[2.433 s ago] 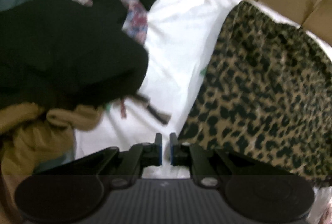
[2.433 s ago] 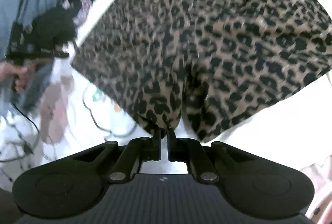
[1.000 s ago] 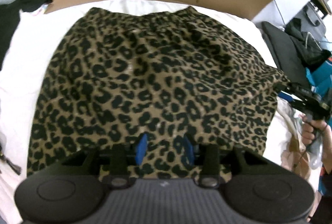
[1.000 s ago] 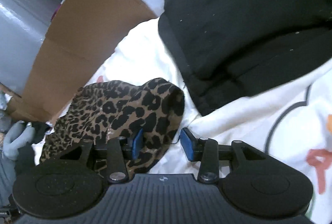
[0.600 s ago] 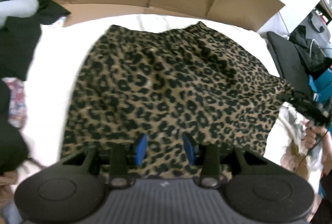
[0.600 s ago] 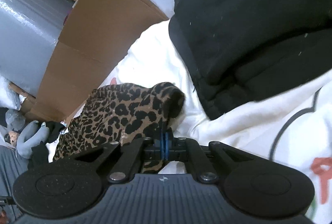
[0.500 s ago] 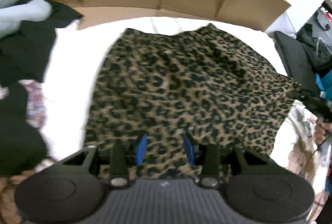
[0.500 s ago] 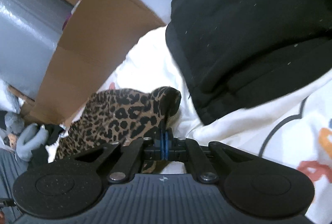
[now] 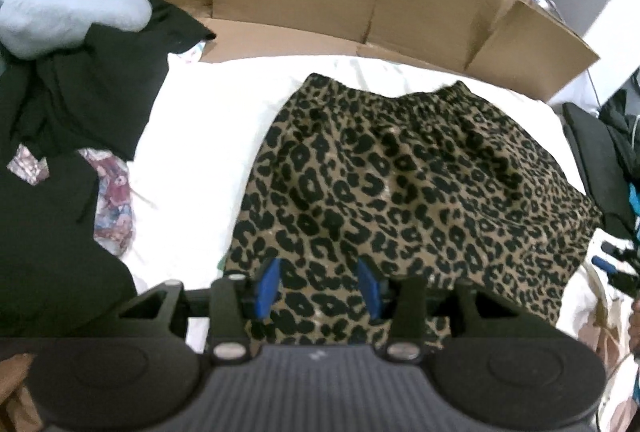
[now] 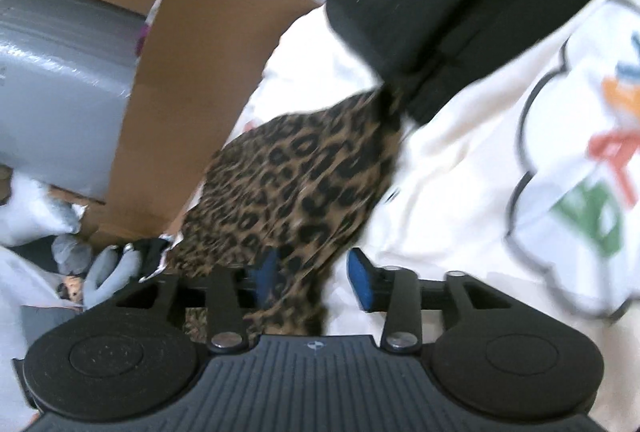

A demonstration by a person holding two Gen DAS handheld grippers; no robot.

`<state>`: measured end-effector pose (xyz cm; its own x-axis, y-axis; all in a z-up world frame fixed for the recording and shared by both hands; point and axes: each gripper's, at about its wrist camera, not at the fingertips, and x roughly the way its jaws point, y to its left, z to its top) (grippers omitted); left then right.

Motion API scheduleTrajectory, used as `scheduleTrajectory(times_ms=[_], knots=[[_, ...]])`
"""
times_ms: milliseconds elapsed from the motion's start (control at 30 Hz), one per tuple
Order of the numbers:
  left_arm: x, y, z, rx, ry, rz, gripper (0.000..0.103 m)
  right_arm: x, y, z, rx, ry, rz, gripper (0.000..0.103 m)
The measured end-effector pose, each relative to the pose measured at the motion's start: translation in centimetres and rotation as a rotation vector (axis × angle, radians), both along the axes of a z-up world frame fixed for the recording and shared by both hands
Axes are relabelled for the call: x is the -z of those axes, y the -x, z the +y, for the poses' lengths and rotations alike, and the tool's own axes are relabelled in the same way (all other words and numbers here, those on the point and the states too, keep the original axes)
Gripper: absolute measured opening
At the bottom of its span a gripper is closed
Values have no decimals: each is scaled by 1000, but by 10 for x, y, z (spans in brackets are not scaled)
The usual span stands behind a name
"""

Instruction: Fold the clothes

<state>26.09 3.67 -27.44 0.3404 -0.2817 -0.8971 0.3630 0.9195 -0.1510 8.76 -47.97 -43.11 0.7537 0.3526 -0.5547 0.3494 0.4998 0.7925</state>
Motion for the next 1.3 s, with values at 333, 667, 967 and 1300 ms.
scheduleTrajectory(times_ms=[333,667,967,1300], knots=[[38,13,23,-48,67,-4,47,24,-28,18,15,29,8,57],[68,17,41,-107,80,22,47,42,-43,43,-77,-70,-8,8],[77,12,51,-134,77,31,47,31,-22,47,-66,-41,47,0],[80,15,47,-128,73,27,47,34,-4,41,-25,-90,67,16]])
